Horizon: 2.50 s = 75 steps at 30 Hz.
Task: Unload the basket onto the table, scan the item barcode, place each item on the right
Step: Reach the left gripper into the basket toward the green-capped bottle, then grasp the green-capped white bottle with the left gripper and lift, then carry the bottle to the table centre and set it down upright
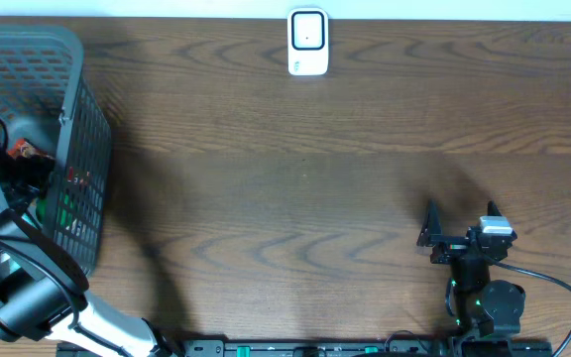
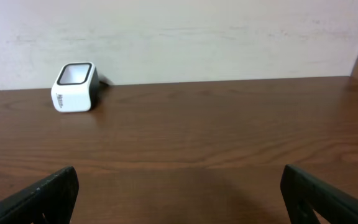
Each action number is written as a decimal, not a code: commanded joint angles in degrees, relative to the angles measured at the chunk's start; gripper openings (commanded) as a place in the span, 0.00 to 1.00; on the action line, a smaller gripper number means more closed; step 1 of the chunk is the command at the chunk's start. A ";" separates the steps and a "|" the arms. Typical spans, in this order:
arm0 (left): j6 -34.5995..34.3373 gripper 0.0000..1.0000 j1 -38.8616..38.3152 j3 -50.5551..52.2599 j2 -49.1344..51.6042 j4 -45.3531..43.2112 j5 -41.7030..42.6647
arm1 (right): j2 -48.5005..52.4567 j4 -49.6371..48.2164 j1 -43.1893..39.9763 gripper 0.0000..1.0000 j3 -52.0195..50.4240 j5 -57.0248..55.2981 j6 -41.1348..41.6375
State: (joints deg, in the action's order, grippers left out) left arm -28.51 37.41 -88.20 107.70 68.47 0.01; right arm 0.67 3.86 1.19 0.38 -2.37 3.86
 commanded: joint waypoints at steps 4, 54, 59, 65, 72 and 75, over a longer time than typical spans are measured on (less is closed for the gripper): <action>-0.28 0.98 0.17 7.21 0.37 -4.61 0.66 | -0.37 0.22 0.31 0.99 -0.07 -0.31 -0.26; 0.37 0.65 0.17 1.03 -25.42 -2.08 0.85 | -0.37 0.22 0.31 0.99 -0.07 -0.31 -0.26; 0.39 0.65 0.13 -0.07 -36.59 -3.37 1.33 | -0.37 0.22 0.31 0.99 -0.07 -0.31 -0.26; 0.37 0.65 0.13 -0.07 -49.07 -8.09 14.82 | -0.37 0.22 0.31 0.99 -0.07 -0.31 -0.26; 0.31 0.65 -0.46 0.13 -53.07 -7.63 31.43 | -0.37 0.22 0.31 0.99 -0.07 -0.31 -0.26; 0.13 0.65 -3.39 1.40 -52.54 -7.04 33.29 | -0.37 0.22 0.31 0.99 -0.07 -0.31 -0.26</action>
State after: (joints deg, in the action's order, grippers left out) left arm -28.49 36.75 -87.35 53.98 61.47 25.41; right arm 0.67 3.88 1.19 0.38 -2.37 3.86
